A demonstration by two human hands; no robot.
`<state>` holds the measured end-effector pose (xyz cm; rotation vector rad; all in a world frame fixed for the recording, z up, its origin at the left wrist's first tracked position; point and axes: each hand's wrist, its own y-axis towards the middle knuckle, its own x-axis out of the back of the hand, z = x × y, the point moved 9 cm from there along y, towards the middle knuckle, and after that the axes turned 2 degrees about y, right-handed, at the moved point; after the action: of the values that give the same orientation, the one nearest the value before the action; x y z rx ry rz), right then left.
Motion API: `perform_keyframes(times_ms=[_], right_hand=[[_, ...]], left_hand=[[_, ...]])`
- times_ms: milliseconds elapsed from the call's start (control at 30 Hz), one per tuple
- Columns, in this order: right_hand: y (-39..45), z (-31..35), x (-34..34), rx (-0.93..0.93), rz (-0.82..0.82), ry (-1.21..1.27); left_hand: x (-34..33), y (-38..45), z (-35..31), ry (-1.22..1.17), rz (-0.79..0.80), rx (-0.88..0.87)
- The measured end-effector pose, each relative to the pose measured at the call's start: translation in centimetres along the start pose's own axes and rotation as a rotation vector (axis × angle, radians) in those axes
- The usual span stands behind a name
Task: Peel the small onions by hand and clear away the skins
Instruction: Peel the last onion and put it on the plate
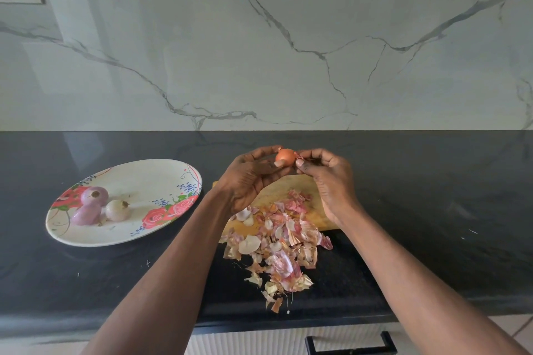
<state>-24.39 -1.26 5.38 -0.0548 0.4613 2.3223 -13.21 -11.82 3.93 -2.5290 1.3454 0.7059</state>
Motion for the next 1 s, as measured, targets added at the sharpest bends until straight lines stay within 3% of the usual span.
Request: perform_keyframes(times_ms=[300, 467, 700, 833, 1000], right_hand=[[0.0, 0.5, 0.1, 0.050, -0.014, -0.028], [-0.2, -0.2, -0.5, 0.053, 0.040, -0.341], [-0.6, 1.0, -1.1, 0.161, 0.102, -0.186], [-0.5, 1.2, -0.4, 0.147, 0.034, -0.061], [-0.5, 1.5, 0.1, 0.249, -0.023, -0.208]], left_hand=[[0.7, 0.1, -0.4, 0.055, -0.041, -0.029], [0.6, 0.0, -0.7, 0.024, -0.006, -0.037], [0.2, -0.1, 0.0, 0.065, 0.024, 0.013], [-0.1, -0.3, 0.2, 0.040, 0.029, 0.036], [-0.8, -0.6, 0.8, 0.036, 0.056, 0.066]])
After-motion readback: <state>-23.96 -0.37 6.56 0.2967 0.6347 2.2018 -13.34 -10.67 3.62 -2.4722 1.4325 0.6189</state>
